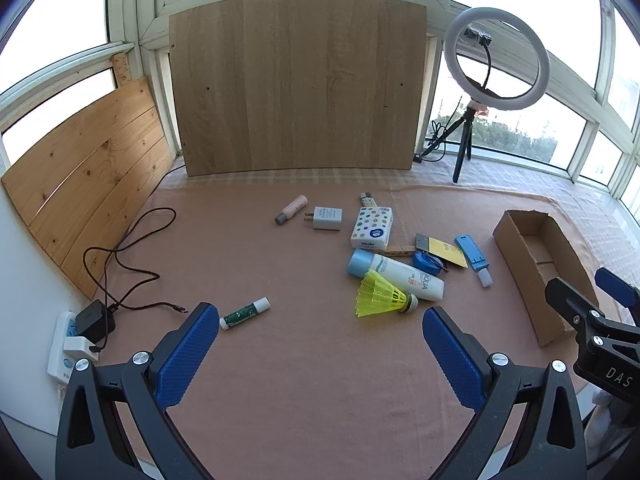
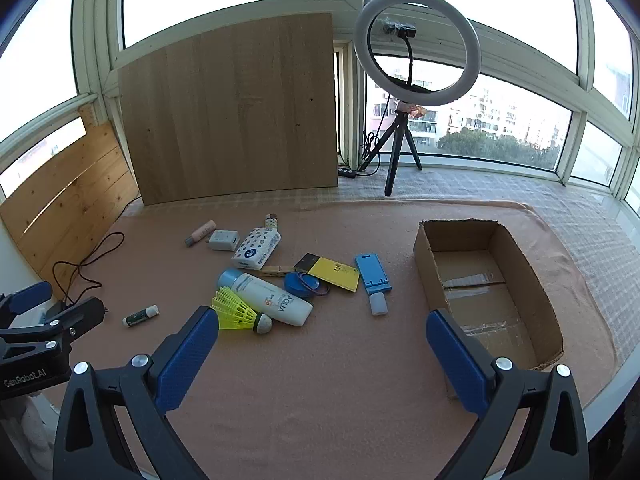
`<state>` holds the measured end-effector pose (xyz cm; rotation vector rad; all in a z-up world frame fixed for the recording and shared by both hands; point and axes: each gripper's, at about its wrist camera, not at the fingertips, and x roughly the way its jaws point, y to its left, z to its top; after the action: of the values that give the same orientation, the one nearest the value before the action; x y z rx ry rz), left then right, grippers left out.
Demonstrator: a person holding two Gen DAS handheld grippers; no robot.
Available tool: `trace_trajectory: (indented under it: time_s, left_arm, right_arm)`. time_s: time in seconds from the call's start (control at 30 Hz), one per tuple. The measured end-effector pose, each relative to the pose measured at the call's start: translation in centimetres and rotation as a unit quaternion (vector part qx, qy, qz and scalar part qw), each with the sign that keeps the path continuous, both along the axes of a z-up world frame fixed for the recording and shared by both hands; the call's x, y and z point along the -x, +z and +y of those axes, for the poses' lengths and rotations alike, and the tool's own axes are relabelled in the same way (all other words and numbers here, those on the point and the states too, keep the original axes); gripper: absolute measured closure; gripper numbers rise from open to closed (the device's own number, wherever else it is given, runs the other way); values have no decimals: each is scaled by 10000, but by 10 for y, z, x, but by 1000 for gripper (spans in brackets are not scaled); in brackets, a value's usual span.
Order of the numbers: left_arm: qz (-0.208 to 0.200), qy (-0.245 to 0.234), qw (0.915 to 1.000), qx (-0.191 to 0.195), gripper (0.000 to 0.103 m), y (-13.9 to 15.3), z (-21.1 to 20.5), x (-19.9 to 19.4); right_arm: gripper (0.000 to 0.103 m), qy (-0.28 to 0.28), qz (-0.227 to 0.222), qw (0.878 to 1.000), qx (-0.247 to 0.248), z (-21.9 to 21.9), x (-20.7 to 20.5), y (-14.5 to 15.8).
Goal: Organize objects
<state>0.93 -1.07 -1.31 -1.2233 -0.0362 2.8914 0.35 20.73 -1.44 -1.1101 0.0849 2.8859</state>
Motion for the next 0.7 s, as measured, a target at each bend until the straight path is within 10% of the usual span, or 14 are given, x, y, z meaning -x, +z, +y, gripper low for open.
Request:
trace_trajectory:
  time_s: [0.7]
  left_arm:
    - [-30, -29, 10000, 5, 0, 2, 5, 8]
  right_arm:
    - [0, 3, -19, 10000, 9, -1, 3, -1]
